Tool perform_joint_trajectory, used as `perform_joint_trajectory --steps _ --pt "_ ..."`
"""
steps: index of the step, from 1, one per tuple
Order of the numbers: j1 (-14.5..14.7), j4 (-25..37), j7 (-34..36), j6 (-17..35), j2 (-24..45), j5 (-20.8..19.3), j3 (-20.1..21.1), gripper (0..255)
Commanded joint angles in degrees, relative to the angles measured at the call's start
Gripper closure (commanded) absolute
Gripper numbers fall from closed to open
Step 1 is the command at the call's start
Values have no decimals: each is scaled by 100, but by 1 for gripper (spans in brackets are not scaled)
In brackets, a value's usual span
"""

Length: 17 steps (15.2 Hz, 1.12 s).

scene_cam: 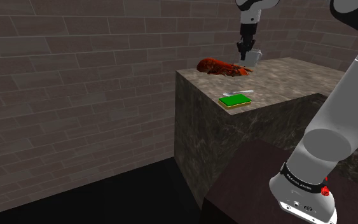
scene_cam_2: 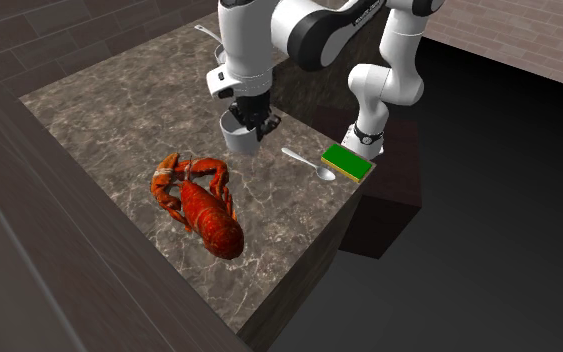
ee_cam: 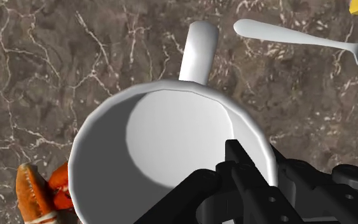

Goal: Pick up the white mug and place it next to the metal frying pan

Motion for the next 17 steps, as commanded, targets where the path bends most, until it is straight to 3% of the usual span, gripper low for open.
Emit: perform_joint_trajectory --steps 1,8,17 --pt "1 182 -15 -165 20 11 1 255" --pt "-6 799 -82 -689 120 54 -9 255" --pt "-320 -748 -418 -582 -1523 -719 -179 255"
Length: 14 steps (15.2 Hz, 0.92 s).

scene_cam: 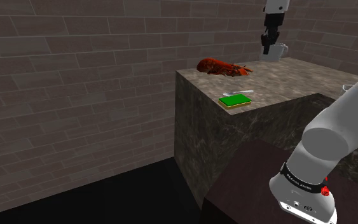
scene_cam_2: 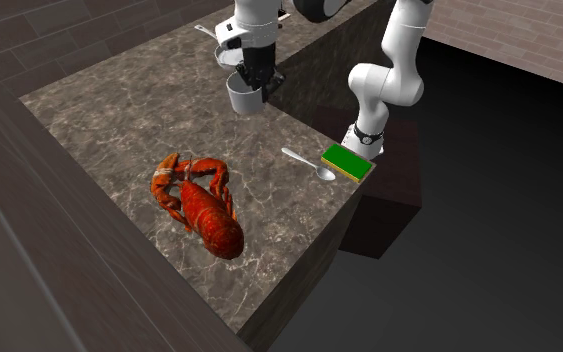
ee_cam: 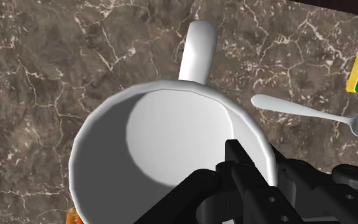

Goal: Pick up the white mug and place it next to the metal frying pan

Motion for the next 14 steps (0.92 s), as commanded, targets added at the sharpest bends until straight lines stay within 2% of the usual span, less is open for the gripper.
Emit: perform_joint_trajectory --steps 1,7,14 --pt "-107 -305 -110 -26 -382 -188 -44 255" --pt "-457 -932 -495 -157 -1283 -669 -214 255" --pt "-910 -1358 -1108 -393 -2146 -1224 -506 255"
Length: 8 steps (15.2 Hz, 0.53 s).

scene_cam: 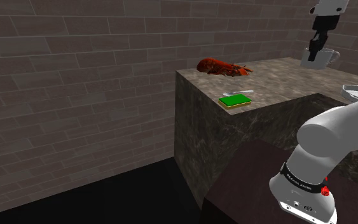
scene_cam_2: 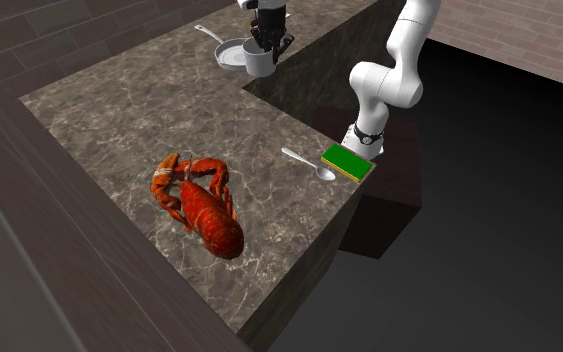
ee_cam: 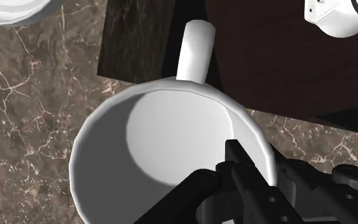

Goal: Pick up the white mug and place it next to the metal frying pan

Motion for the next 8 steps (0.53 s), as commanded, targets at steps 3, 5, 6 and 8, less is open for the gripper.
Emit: perform_joint_trajectory --steps 3,5,6,8 --pt "-239 -90 -408 -148 -372 -305 -210 255" --pt "-362 -117 -631 -218 -547 -465 -330 255" --pt "-422 -121 -747 -252 -627 -546 -394 255" --pt "-535 -110 -985 -317 -772 -707 -529 255"
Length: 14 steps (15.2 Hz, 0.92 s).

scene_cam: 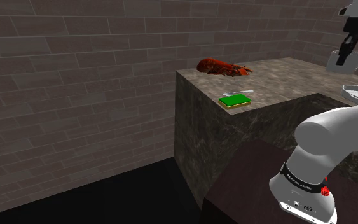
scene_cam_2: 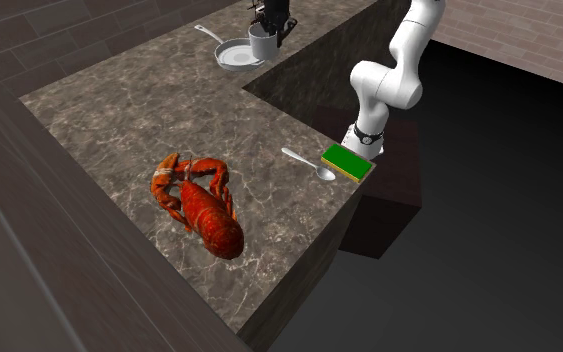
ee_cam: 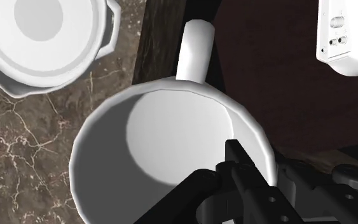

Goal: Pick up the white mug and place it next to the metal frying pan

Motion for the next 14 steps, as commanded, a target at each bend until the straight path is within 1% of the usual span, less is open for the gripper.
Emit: perform_joint_trajectory --steps 1,8,14 --pt "-110 57 -283 -80 -128 -176 -163 255" --pt "-396 327 -1188 -250 -440 -728 -738 255" --pt "-484 791 -2012 -328 -524 -1164 -1336 255"
